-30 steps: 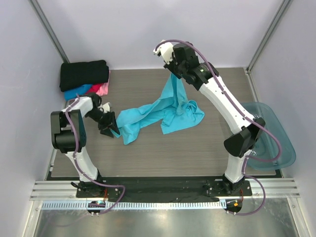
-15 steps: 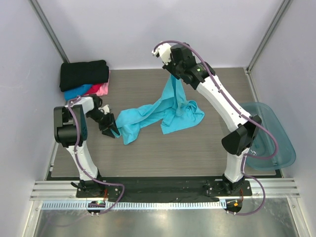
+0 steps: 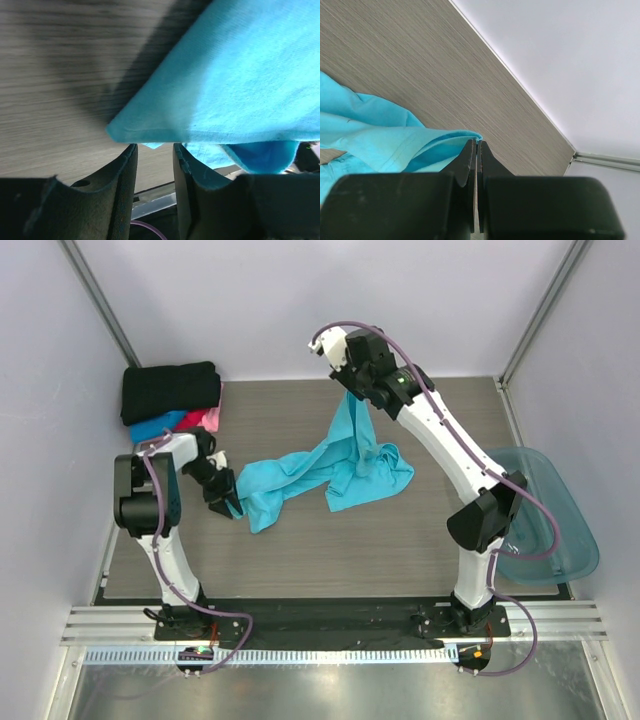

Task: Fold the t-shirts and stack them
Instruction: Flatten the tshirt out

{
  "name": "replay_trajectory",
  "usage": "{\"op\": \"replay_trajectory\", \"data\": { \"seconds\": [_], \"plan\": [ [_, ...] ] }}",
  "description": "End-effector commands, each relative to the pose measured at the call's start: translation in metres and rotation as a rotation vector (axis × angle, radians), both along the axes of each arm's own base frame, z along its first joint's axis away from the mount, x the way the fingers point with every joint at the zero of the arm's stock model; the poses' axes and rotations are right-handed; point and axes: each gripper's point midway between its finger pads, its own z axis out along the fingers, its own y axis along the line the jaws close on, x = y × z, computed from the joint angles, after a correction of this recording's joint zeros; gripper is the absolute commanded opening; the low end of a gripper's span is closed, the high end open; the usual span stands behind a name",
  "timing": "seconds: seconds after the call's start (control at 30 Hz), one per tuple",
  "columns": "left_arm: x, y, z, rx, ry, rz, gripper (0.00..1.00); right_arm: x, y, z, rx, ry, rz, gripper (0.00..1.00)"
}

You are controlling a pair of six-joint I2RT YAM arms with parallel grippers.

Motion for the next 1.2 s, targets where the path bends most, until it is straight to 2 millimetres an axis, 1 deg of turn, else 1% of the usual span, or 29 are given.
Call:
{"op": "replay_trajectory", "data": {
  "seconds": [0.0,0.03,0.1,0.13,0.17,0.27,0.33,0.37,0.5,0.6,0.63,0.7,0.73,0.97,1.17],
  "plan": [
    [0.005,0.001,-0.014,0.126,-0.049,-0.074,0.37,0.002,-0.003,0.027,0.050,-0.058,-0.006,0.01],
    [0.004,0.003,-0.019,0.155,-0.040,-0.083,0.37,0.002,-0.004,0.027,0.049,-0.055,-0.004,0.01],
    [0.003,-0.001,-0.024,0.187,-0.028,-0.106,0.37,0.001,-0.006,0.028,0.045,-0.057,0.003,0.01],
    [0.003,0.003,-0.028,0.223,-0.016,-0.114,0.37,0.001,-0.008,0.025,0.039,-0.051,0.002,0.01],
    [0.004,0.002,-0.030,0.245,-0.014,-0.124,0.37,-0.002,-0.009,0.028,0.037,-0.056,0.008,0.01],
    [0.003,0.010,-0.035,0.299,0.009,-0.131,0.37,-0.005,-0.013,0.029,0.042,-0.055,0.008,0.01],
    [0.004,0.012,-0.035,0.310,0.006,-0.135,0.36,-0.007,-0.016,0.028,0.048,-0.048,0.002,0.01],
    [0.005,0.013,-0.032,0.319,-0.005,-0.134,0.36,-0.009,-0.018,0.032,0.055,-0.054,0.000,0.01],
    [0.008,0.018,-0.025,0.347,-0.038,-0.133,0.36,-0.013,-0.022,0.027,0.064,-0.037,-0.010,0.01],
    [0.015,0.021,-0.023,0.359,-0.050,-0.136,0.36,-0.012,-0.022,0.021,0.062,-0.024,-0.007,0.01],
    [0.021,0.021,-0.022,0.360,-0.062,-0.137,0.36,-0.012,-0.021,0.021,0.062,-0.024,-0.007,0.01],
    [0.024,0.022,-0.024,0.366,-0.059,-0.140,0.36,-0.011,-0.020,0.022,0.065,-0.026,-0.001,0.01],
    [0.026,0.022,-0.024,0.366,-0.063,-0.140,0.36,-0.009,-0.018,0.020,0.067,-0.021,0.000,0.01],
    [0.025,0.018,-0.033,0.342,-0.043,-0.152,0.34,-0.005,-0.016,0.017,0.069,-0.017,-0.004,0.01],
    [0.025,0.015,-0.041,0.329,-0.029,-0.164,0.26,-0.004,-0.016,0.012,0.060,-0.007,-0.011,0.01]
  ]
}}
